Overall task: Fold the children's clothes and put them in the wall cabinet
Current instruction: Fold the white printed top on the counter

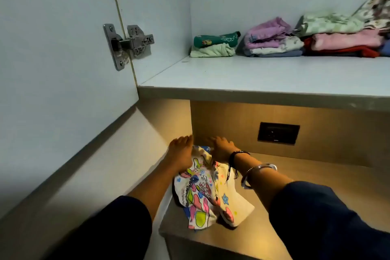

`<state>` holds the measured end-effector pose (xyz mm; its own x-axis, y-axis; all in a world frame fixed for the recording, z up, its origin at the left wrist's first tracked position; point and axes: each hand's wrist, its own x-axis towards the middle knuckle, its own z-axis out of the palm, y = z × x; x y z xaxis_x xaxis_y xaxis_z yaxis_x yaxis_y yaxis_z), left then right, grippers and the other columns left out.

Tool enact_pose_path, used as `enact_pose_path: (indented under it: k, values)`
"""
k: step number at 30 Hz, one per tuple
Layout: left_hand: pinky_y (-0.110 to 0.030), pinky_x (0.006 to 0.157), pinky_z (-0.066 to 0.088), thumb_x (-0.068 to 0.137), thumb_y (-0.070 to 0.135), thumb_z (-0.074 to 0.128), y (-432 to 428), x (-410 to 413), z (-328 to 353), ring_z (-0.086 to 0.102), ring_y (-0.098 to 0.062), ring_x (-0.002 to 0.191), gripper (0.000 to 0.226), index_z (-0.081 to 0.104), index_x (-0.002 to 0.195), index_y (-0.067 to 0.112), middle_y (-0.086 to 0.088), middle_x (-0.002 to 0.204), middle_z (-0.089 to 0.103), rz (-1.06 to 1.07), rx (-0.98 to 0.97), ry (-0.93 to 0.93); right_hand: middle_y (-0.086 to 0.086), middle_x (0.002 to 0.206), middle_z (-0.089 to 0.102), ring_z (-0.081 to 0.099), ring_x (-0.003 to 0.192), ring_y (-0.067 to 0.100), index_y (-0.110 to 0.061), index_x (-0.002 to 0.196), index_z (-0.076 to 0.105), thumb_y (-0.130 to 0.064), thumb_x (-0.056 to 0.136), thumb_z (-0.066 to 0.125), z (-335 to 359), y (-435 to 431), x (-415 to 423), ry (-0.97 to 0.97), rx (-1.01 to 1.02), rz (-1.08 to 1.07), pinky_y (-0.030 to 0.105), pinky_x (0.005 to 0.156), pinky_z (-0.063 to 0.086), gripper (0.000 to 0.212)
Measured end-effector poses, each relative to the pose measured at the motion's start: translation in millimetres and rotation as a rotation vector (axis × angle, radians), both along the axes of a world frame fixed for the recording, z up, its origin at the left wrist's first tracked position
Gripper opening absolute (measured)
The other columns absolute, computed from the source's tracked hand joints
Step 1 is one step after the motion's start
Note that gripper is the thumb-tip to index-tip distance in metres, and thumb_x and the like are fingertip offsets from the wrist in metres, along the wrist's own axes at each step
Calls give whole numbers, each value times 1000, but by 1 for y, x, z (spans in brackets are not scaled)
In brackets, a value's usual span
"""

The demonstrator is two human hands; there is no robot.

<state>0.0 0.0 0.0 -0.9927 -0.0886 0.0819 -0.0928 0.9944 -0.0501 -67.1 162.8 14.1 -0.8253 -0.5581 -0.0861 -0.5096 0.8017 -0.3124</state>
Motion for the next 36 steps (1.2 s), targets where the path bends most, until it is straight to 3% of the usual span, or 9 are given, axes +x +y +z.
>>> enact_pose_path:
  k: [6, 10, 15, 20, 23, 26, 30, 34, 36]
  values:
    - [-40, 101, 35, 87, 32, 58, 4, -25, 1, 54, -30, 113, 40, 54, 123, 17, -10, 121, 63, -12, -86, -111, 7, 155, 28, 22, 143, 31, -25, 149, 21, -27, 88, 63, -20, -27, -23, -104, 114, 64, 52, 114, 19, 74]
    - [-41, 87, 45, 79, 35, 68, 20, -23, 27, 57, -24, 98, 18, 59, 95, 31, -1, 108, 63, -57, 318, -145, 7, 150, 37, 29, 138, 32, -24, 145, 32, -25, 78, 71, -21, -12, -29, -113, 98, 119, 50, 112, 24, 77]
    - [-38, 83, 51, 80, 25, 74, 43, 10, 61, 59, -22, 96, 21, 58, 93, 28, -2, 108, 60, -216, 659, -254, -5, 96, 70, 65, 94, 20, -32, 98, 64, -22, 76, 73, 2, 36, -25, -294, -118, 246, 33, 78, 53, 26]
    - [-40, 72, 58, 81, 29, 76, 65, 34, 90, 70, -28, 87, 22, 54, 76, 28, -12, 98, 70, -257, 733, -254, -12, 62, 63, 57, 56, -2, -24, 70, 61, -18, 74, 76, 24, 120, -19, -373, -250, 293, 17, 54, 46, 16]
    - [-37, 62, 56, 77, 31, 79, 84, 38, 97, 68, -22, 73, 28, 53, 70, 25, -8, 81, 68, -286, 689, -231, -5, 62, 54, 50, 54, 6, -25, 64, 53, -12, 72, 78, 32, 171, -16, -382, -323, 253, 22, 50, 40, 29]
    - [-22, 51, 38, 73, 31, 82, 105, 34, 98, 47, -6, 54, 36, 48, 62, 25, 8, 62, 53, -308, 595, -239, 2, 82, 58, 52, 71, 14, -23, 80, 55, -21, 68, 81, 33, 220, -14, -373, -280, 186, 34, 61, 43, 28]
    - [-24, 52, 33, 77, 15, 77, 130, 27, 89, 37, -5, 50, 40, 44, 56, 24, 11, 54, 44, -377, 654, -303, 5, 95, 67, 63, 82, 21, -24, 89, 59, -16, 67, 80, 34, 274, -11, -299, -319, 17, 41, 71, 54, 31]
    - [-33, 63, 44, 82, 11, 72, 155, 24, 75, 52, -18, 69, 28, 56, 62, 22, -8, 79, 60, -437, 752, -323, -1, 69, 65, 54, 61, 12, -19, 68, 67, -29, 63, 82, 40, 318, -8, -198, -168, -80, 31, 55, 41, 18]
    - [-27, 56, 40, 84, 11, 70, 165, 23, 66, 48, -11, 60, 27, 53, 64, 20, 2, 67, 55, -412, 847, -338, 0, 66, 62, 52, 59, 12, -19, 63, 65, -28, 62, 83, 43, 335, -1, -200, -161, -122, 30, 55, 38, 20]
